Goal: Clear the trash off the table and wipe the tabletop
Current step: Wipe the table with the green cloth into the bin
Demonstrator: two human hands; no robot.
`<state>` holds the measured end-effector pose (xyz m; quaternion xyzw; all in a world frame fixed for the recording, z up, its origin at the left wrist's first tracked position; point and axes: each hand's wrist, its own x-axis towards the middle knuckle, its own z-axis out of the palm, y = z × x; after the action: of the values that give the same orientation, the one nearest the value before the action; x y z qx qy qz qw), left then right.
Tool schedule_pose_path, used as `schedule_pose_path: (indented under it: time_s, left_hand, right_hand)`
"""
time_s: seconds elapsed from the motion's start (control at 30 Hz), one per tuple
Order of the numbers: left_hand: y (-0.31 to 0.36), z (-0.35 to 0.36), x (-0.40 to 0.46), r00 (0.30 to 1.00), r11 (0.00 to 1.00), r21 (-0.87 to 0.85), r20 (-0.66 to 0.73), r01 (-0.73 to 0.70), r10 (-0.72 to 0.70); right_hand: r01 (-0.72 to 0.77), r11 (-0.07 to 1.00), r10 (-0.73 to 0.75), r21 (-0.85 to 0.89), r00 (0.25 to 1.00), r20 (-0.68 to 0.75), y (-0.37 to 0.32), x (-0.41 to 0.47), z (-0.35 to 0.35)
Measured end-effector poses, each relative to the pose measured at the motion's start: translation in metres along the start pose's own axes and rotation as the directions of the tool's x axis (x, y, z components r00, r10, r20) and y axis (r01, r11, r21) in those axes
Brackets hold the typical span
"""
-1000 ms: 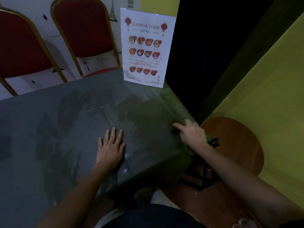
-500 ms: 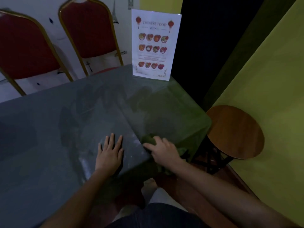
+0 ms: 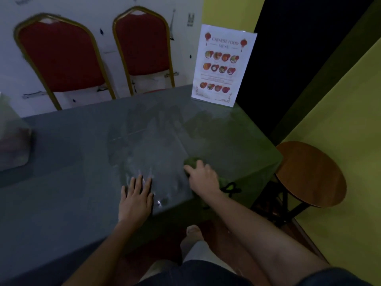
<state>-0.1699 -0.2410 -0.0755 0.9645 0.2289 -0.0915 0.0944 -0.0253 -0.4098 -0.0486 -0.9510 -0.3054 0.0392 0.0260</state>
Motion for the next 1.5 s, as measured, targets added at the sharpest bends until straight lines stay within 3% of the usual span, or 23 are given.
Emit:
schedule_pose_path:
  time_s: [0.07, 0.17, 0.2, 0.3, 0.37, 0.5, 0.57, 0.63, 0.7, 0.73, 0.77, 0.87, 0.97, 1.03, 1.13, 1.27, 1.37, 1.43, 1.5]
  left_hand:
    - [-0.011, 0.000, -0.005, 0.999, 0.999, -0.014, -0.024, 0.040, -0.040]
    - [-0.023, -0.001, -0.009, 0.997, 0.998, -0.016, -0.037, 0.062, -0.062]
    - [-0.027, -0.002, -0.011, 0.996, 0.997, -0.022, -0.037, 0.079, -0.080]
    - [-0.037, -0.004, -0.015, 0.992, 0.993, -0.017, -0.040, 0.116, -0.117]
    - [-0.045, -0.002, -0.023, 0.986, 0.987, -0.005, -0.050, 0.159, -0.159]
    - [-0.061, 0.003, -0.043, 0.968, 0.971, -0.044, -0.070, 0.237, -0.239]
    - [-0.067, 0.005, -0.046, 0.966, 0.966, -0.069, -0.058, 0.247, -0.251]
    - [-0.072, 0.006, -0.047, 0.964, 0.963, -0.079, -0.056, 0.257, -0.262]
    - [-0.080, 0.007, -0.046, 0.956, 0.955, -0.103, -0.071, 0.278, -0.286]
    - [-0.083, 0.007, -0.046, 0.953, 0.953, -0.106, -0.074, 0.284, -0.293]
    - [-0.084, 0.008, -0.046, 0.954, 0.953, -0.106, -0.076, 0.283, -0.291]
    - [-0.086, 0.012, -0.045, 0.956, 0.952, -0.128, -0.061, 0.279, -0.288]
    - [-0.089, 0.013, -0.046, 0.959, 0.956, -0.114, -0.052, 0.271, -0.278]
    - [-0.092, 0.014, -0.046, 0.961, 0.959, -0.094, -0.050, 0.268, -0.273]
    - [-0.096, 0.013, -0.048, 0.968, 0.966, -0.092, -0.047, 0.243, -0.248]
    - [-0.097, 0.015, -0.051, 0.970, 0.969, -0.099, -0.070, 0.226, -0.234]
    - [-0.095, 0.015, -0.054, 0.968, 0.970, -0.093, -0.092, 0.226, -0.235]
    - [-0.093, 0.015, -0.054, 0.961, 0.965, -0.095, -0.104, 0.246, -0.256]
    - [-0.088, 0.013, -0.052, 0.950, 0.956, -0.110, -0.126, 0.274, -0.286]
  right_hand:
    - [0.167, 0.986, -0.167, 0.004, 0.986, 0.021, -0.033, -0.007, 0.004]
    - [0.416, 0.909, -0.413, -0.017, 0.907, 0.083, -0.031, -0.003, 0.001]
    - [0.426, 0.904, -0.422, -0.043, 0.903, 0.082, -0.023, 0.006, -0.003]
    - [0.103, 0.990, -0.101, -0.094, 0.995, 0.024, 0.010, 0.041, -0.018]
    - [-0.027, 0.997, 0.029, -0.077, 0.999, 0.027, 0.011, 0.055, -0.024]
    - [0.208, 0.977, -0.203, -0.054, 0.976, 0.074, -0.033, 0.031, -0.014]
    - [0.430, 0.902, -0.426, -0.023, 0.899, 0.103, -0.059, 0.003, -0.008]
    - [0.714, 0.700, -0.708, -0.016, 0.696, 0.118, -0.076, -0.022, -0.005]
    - [0.887, 0.460, -0.870, -0.051, 0.461, 0.172, -0.079, -0.012, -0.007]
    - [0.905, 0.419, -0.883, -0.075, 0.426, 0.196, -0.079, 0.005, -0.008]
    - [0.884, 0.458, -0.861, -0.094, 0.467, 0.200, -0.080, 0.023, -0.010]
    - [0.679, 0.729, -0.670, -0.090, 0.734, 0.111, -0.095, 0.080, -0.011]
    - [0.518, 0.854, -0.517, -0.058, 0.856, 0.029, -0.125, 0.115, -0.007]
    - [0.446, 0.894, -0.446, -0.037, 0.895, 0.018, -0.143, 0.129, -0.005]
    - [0.532, 0.843, -0.529, -0.074, 0.847, 0.055, -0.159, 0.117, -0.006]
    - [0.772, 0.633, -0.758, -0.062, 0.634, 0.154, -0.152, 0.048, -0.004]
    - [0.867, 0.493, -0.841, -0.070, 0.496, 0.216, -0.130, -0.002, 0.002]
    - [0.876, 0.478, -0.843, -0.068, 0.479, 0.246, -0.115, -0.025, 0.004]
    - [0.845, 0.525, -0.814, -0.099, 0.533, 0.229, -0.096, -0.033, 0.001]
